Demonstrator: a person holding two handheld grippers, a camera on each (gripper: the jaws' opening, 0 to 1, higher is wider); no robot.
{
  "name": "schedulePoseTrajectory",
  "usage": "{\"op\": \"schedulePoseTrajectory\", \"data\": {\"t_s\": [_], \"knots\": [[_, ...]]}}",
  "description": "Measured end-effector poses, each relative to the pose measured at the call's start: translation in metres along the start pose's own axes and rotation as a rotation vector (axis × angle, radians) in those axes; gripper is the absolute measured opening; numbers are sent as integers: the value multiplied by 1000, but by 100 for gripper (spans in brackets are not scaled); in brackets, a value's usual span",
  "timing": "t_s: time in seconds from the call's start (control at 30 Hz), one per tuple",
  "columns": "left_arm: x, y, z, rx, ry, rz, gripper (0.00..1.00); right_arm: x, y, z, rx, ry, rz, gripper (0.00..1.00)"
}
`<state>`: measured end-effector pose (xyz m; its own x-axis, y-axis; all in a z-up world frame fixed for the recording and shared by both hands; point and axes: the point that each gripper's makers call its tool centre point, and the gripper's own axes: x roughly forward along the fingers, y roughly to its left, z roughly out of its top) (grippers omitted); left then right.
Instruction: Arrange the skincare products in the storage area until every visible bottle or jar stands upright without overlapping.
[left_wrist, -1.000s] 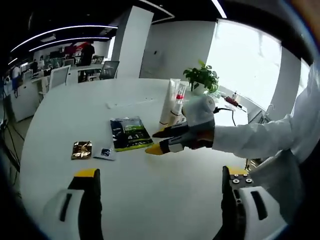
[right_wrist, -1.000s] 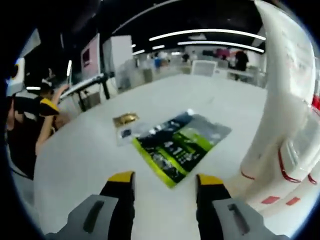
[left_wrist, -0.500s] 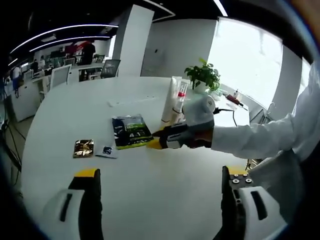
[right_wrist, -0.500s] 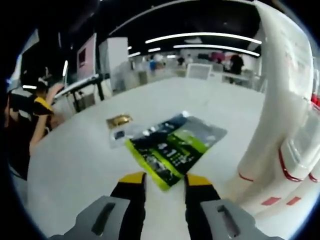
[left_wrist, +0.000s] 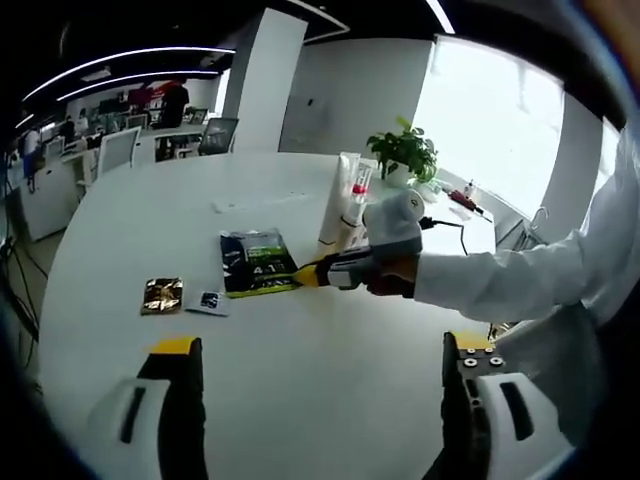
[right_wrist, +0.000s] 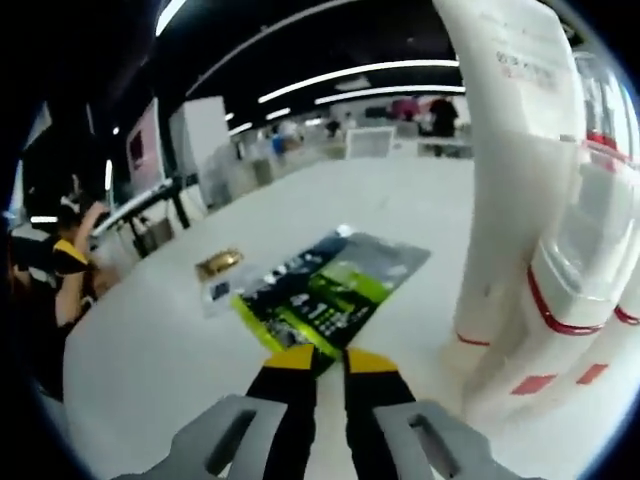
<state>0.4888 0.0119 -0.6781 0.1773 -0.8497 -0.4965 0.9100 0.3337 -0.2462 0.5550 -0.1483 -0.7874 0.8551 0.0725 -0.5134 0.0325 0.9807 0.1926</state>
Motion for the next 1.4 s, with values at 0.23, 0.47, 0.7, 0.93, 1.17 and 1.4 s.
{"op": "schedulePoseTrajectory", "data": {"t_s": [0.23,0.47,0.7,0.93,1.17,1.4], "knots": [[-1,1,0,2,0,7,94,2,-2,1,176,-30,-3,0],[-1,2,0,4,-2,11,94,2,-3,1,222,-21,-7,0],[-3,4,0,0,-3,20,94,-3,-5,0,285,-16,24,0],[-1,-1,-1,7,5,3,94,-15,-11,-3,274,12,49,0],[1,1,-2,-14,4,3,93,-28,-7,-9,239,53,92,0],[15,-10,-6,-37,20,-50,92,-38,-3,-3,251,39,118,0]]}}
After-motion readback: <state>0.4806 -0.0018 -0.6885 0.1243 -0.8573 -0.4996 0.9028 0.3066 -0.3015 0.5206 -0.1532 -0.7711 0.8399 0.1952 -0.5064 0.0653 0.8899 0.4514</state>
